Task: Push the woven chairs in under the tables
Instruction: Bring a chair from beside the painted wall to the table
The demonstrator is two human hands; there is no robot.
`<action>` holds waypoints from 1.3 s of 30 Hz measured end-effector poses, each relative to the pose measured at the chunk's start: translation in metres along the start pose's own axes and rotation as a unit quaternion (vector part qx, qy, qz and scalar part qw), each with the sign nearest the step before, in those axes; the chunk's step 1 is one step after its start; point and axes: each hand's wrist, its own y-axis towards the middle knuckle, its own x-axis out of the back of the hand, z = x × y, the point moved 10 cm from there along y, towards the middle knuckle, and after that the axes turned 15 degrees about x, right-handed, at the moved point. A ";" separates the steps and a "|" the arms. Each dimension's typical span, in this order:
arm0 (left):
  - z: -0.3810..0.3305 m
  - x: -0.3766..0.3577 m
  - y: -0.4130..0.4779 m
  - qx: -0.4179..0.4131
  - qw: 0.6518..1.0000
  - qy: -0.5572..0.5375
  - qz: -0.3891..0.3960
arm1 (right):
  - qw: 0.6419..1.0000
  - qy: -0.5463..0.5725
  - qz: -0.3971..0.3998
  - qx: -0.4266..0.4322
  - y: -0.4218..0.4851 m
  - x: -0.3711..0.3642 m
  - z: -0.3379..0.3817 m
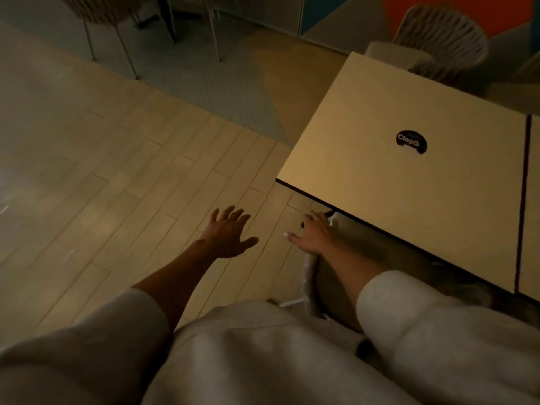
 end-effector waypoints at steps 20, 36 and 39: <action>0.112 0.185 0.302 -0.127 0.990 0.053 -0.028 | 0.986 0.105 -0.061 -0.113 0.217 0.189 0.017; 0.086 0.296 0.571 -0.187 0.976 0.106 -0.032 | 0.970 0.124 -0.077 -0.193 0.396 0.307 -0.102; 0.073 0.337 0.620 -0.197 0.975 0.100 -0.015 | 0.970 0.139 -0.069 -0.189 0.438 0.354 -0.131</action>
